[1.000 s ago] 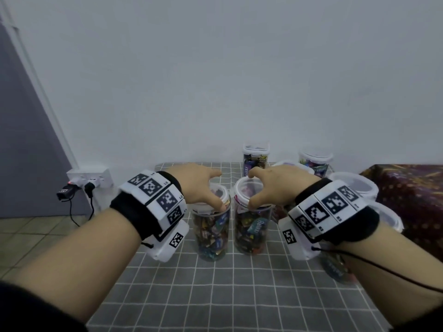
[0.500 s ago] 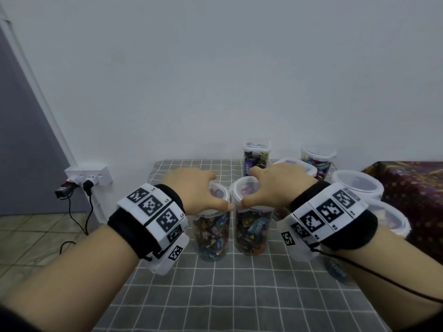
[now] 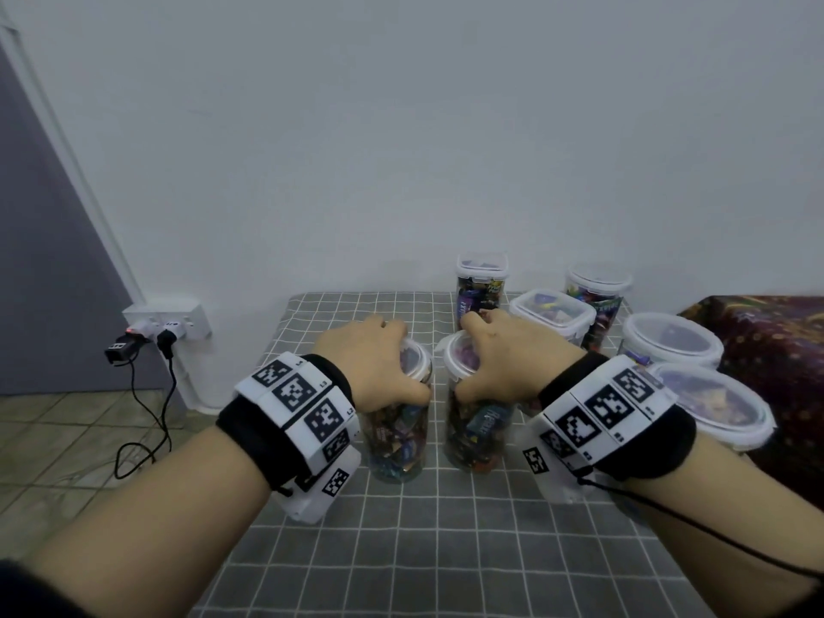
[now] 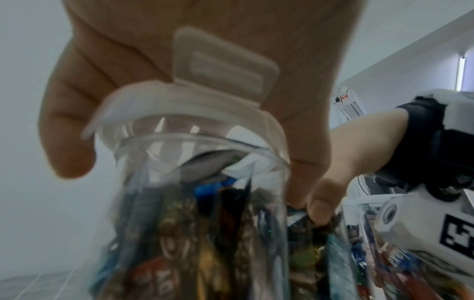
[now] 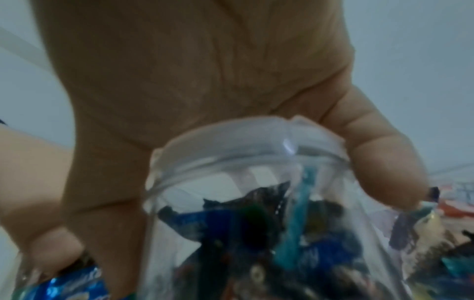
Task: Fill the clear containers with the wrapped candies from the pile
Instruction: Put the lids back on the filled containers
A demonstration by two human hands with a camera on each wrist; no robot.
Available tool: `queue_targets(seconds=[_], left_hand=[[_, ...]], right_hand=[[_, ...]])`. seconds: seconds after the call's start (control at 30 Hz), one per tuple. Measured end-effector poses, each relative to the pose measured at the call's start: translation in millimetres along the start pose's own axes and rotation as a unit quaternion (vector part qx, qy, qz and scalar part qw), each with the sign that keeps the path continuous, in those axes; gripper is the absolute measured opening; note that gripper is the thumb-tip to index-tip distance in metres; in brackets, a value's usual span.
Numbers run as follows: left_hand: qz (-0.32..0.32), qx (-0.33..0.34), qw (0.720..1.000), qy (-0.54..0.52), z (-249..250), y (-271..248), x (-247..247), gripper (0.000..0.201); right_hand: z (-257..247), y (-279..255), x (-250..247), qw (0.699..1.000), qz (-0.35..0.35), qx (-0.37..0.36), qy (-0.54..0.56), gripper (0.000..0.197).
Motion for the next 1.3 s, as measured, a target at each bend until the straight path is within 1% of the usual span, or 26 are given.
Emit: queue_targets(seconds=[0.1,0.2,0.23,0.3,0.33,0.4,0.43,0.47,0.53,0.6,0.63,0.7,0.77,0.8,0.87,0.93,1.0,1.1,1.23,1.3], left_hand=[[0.008,0.012,1.000,-0.002,-1.0,0.5,1.7,0.085],[0.016,0.025,1.000,-0.001,0.0,-3.7,5.1,0.099],[0.036,0.029,0.999,0.005,2.0,-7.4,2.7,0.101],[0.118,0.041,0.992,-0.023,8.1,-18.7,-8.7,0.093],[0.172,0.050,0.981,-0.070,11.2,-26.5,-15.8,0.084],[0.266,0.067,0.941,-0.197,16.1,-42.5,-25.1,0.060],[0.289,0.071,0.921,-0.253,19.1,-48.3,-26.0,0.050],[0.296,0.074,0.903,-0.303,23.2,-51.6,-24.2,0.043],[0.279,0.075,0.870,-0.399,34.0,-52.5,-15.5,0.043],[0.251,0.069,0.845,-0.468,46.9,-48.7,-3.1,0.045],[0.238,0.064,0.836,-0.490,53.4,-45.8,3.9,0.047],[0.215,0.056,0.822,-0.524,64.3,-39.5,16.8,0.057],[0.189,0.044,0.816,-0.545,70.8,-31.1,26.9,0.064],[0.178,0.036,0.813,-0.553,72.3,-26.3,30.3,0.064],[0.159,0.020,0.804,-0.572,73.8,-16.2,34.7,0.065],[0.144,0.002,0.789,-0.598,73.8,-7.0,38.5,0.067],[0.136,-0.013,0.775,-0.616,74.2,-1.3,41.5,0.069],[0.142,-0.021,0.763,-0.631,76.0,1.1,42.5,0.082],[0.156,-0.029,0.739,-0.655,74.0,3.3,45.5,0.082],[0.162,-0.027,0.731,-0.663,73.4,5.7,48.8,0.087]], right_hand=[[2.2,-3.8,-0.9,1.000,0.014,0.014,-0.019,0.072],[1.5,-8.0,-0.3,0.999,0.028,0.012,-0.032,0.078],[2.8,-8.9,0.2,0.999,0.026,0.010,-0.030,0.081],[7.9,-11.4,-2.9,1.000,0.025,0.011,0.005,0.084],[11.3,-13.4,-7.2,0.999,0.031,0.013,0.038,0.081],[19.3,-16.5,-14.1,0.993,0.039,0.014,0.111,0.069],[22.7,-17.9,-14.6,0.989,0.032,0.013,0.142,0.063],[24.9,-19.8,-13.6,0.986,0.019,0.011,0.167,0.061],[28.1,-24.0,-10.4,0.982,0.003,0.009,0.190,0.059],[31.8,-27.4,-9.3,0.981,0.015,0.011,0.192,0.055],[34.8,-29.0,-9.2,0.981,0.027,0.018,0.192,0.052],[42.5,-33.0,-9.0,0.977,0.071,0.038,0.199,0.043],[50.1,-38.0,-5.4,0.964,0.124,0.055,0.228,0.030],[53.3,-40.0,-1.6,0.957,0.144,0.062,0.246,0.030],[56.9,-43.2,7.4,0.945,0.163,0.077,0.272,0.032],[58.0,-45.3,13.4,0.936,0.177,0.090,0.289,0.034],[59.4,-45.7,16.0,0.930,0.192,0.097,0.297,0.034],[61.8,-43.3,18.3,0.927,0.201,0.105,0.299,0.034],[62.2,-41.4,19.1,0.919,0.205,0.099,0.321,0.032],[62.0,-42.2,19.5,0.913,0.210,0.091,0.337,0.031]])
Point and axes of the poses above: each hand's wrist, its own y-axis towards the middle knuckle, its own x-axis out of the palm, z = x × y, the point moved 7 cm from there along y, towards the middle knuckle, and after that the axes turned 8 degrees about y, right-handed, at the moved point
